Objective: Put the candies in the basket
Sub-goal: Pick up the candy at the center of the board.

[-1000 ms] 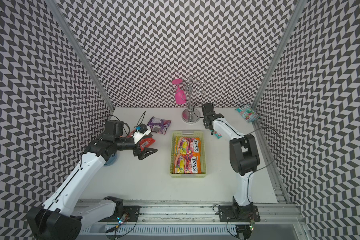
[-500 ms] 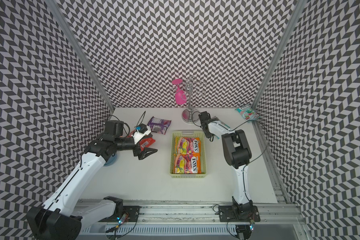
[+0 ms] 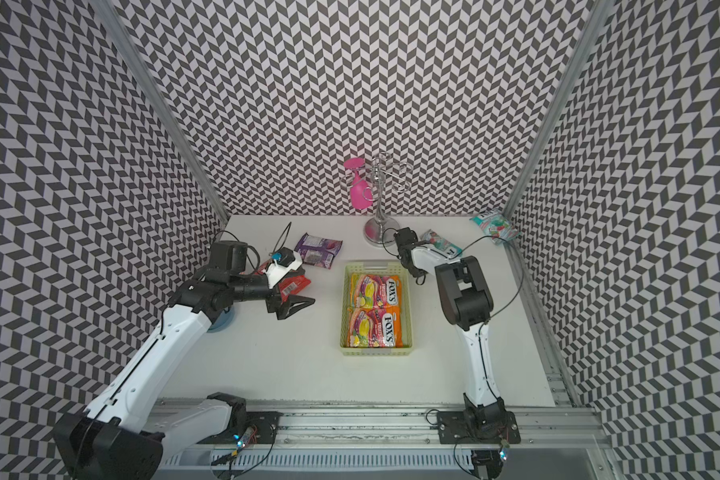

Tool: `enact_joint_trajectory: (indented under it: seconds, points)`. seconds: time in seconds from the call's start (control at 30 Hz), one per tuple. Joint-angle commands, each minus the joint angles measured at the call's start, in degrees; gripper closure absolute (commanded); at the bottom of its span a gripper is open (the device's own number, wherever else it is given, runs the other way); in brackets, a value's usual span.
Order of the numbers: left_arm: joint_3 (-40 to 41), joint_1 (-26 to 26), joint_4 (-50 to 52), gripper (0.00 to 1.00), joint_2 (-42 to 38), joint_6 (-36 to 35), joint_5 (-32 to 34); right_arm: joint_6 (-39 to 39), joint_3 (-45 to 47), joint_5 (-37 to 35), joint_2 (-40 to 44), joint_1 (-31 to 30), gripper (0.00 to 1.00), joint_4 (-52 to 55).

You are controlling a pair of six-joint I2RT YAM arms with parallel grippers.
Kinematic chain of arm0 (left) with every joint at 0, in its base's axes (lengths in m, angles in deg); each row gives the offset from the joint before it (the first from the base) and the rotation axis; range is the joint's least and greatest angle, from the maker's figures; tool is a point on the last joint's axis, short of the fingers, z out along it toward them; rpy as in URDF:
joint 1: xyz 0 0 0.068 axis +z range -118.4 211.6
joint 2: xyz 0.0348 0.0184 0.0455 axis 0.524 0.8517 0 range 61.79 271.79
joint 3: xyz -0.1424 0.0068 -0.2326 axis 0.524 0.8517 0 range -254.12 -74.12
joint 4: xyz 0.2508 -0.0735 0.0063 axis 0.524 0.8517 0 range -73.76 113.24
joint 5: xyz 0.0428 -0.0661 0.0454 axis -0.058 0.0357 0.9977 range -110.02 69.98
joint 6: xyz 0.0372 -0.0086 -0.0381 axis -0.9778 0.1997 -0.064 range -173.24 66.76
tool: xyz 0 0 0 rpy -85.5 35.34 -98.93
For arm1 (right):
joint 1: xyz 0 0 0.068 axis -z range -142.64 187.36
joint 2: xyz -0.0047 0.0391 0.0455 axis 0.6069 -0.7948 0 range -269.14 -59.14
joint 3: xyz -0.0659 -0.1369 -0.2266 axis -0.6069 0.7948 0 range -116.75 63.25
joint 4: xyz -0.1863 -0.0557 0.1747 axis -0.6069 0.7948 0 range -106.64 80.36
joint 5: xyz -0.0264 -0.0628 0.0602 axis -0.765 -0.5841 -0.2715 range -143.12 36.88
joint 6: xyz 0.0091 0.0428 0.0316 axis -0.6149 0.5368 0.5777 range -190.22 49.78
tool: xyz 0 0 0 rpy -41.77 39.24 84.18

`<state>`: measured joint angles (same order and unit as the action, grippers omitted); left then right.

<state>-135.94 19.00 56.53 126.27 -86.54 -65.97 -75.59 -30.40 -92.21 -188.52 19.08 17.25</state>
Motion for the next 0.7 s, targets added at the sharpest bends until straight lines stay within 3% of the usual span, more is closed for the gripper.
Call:
enact_joint_trajectory:
  seconds: [0.0, 0.67]
  points:
    - [-1.17, 0.38, -0.48, 0.01, -0.43, 0.33, -0.89, -0.43, 0.24, 0.49, 0.47, 0.23, 1.0, -0.84]
    - [-2.27, 0.38, 0.04, 0.01, 0.14, 0.25, -0.6, -1.16, 10.78, 7.46, 26.8, -0.24, 1.0, -5.59]
